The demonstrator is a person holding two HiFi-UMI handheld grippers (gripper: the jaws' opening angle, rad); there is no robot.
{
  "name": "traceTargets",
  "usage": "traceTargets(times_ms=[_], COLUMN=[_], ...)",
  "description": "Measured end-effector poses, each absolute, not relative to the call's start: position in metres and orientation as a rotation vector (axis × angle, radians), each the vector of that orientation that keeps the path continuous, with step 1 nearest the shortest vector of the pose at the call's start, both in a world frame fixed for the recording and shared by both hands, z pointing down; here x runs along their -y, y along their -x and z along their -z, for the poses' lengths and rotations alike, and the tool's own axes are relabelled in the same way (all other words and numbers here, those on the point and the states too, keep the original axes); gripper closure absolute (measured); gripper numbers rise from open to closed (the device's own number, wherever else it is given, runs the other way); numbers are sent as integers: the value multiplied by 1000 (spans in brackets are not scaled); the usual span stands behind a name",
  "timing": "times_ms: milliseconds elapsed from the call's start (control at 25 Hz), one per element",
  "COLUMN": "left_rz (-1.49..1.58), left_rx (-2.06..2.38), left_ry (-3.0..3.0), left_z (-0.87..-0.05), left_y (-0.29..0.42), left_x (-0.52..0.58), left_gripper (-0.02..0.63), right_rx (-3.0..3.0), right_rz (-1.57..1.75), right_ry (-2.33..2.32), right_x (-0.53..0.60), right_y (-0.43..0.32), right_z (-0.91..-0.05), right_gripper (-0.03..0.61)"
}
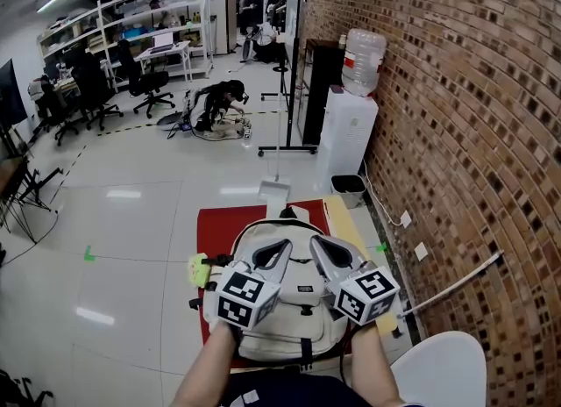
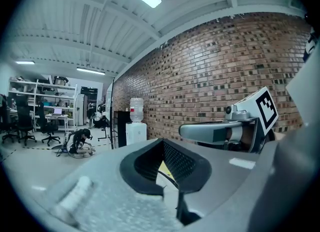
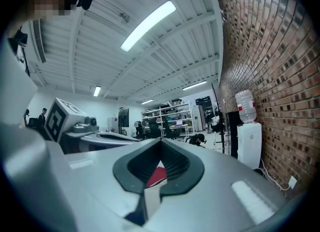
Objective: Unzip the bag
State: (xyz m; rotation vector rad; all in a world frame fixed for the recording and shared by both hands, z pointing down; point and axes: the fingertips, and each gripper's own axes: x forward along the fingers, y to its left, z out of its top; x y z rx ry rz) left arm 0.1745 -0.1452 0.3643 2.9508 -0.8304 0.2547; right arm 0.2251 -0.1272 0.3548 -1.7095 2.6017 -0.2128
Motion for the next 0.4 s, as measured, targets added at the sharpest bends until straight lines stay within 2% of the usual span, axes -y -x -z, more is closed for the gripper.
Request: traceTargets(times_ms=[400], left_rz=[-270], left_rx=[816], left_ry=[-2964], left_z=[-366], left_y=[-183], left_x=[146], left_gripper=[611], right_rx=[-2610], right_rz=[210], right_ry=[1700], right_x=[129], right_y=[-227], right_z=[-354], right_gripper=[574])
